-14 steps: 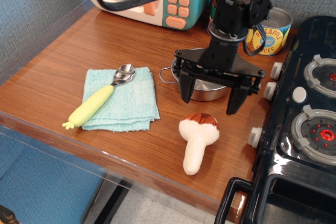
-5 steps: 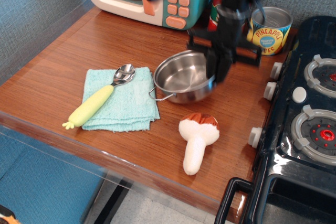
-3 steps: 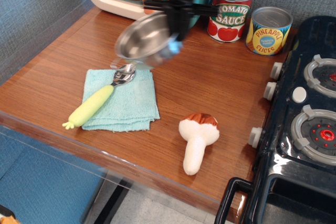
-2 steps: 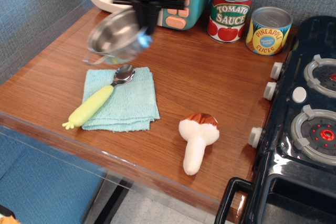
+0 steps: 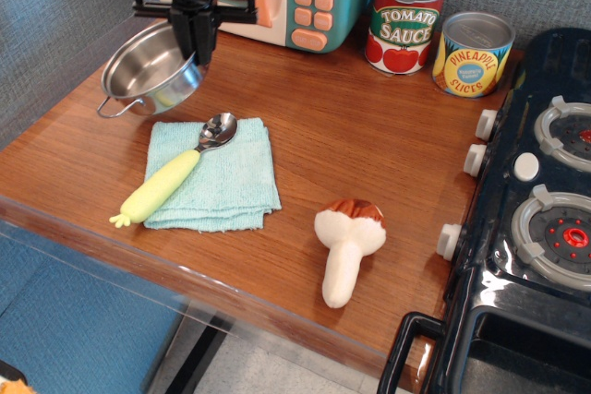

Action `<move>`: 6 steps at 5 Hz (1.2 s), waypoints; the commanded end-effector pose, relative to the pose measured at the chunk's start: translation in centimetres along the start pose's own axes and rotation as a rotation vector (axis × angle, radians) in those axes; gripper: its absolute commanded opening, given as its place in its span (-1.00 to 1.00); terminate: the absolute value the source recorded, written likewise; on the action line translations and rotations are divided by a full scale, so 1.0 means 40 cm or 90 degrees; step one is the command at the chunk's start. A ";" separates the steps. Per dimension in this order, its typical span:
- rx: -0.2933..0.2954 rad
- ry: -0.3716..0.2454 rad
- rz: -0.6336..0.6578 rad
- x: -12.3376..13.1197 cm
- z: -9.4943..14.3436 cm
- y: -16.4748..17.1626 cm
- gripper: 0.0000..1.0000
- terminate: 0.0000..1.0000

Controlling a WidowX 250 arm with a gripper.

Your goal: Push the pot to the left of the counter

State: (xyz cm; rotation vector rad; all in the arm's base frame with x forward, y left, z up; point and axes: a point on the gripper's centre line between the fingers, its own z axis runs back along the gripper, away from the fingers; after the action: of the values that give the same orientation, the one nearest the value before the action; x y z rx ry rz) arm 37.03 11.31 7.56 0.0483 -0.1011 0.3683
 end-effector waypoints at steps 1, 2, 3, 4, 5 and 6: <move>0.028 -0.057 0.060 0.054 0.005 0.077 -1.00 -1.00; 0.031 -0.058 0.070 0.056 -0.009 0.085 -1.00 -1.00; 0.038 -0.061 0.090 0.050 -0.022 0.110 -1.00 -1.00; 0.033 -0.059 0.074 0.047 -0.015 0.116 1.00 -1.00; 0.056 -0.058 0.043 0.042 0.028 0.099 1.00 -1.00; 0.044 -0.047 0.003 0.042 0.060 0.087 1.00 -1.00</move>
State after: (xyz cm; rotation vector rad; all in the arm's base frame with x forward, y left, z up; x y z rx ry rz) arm 36.99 14.59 6.35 0.1036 -0.0640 0.3716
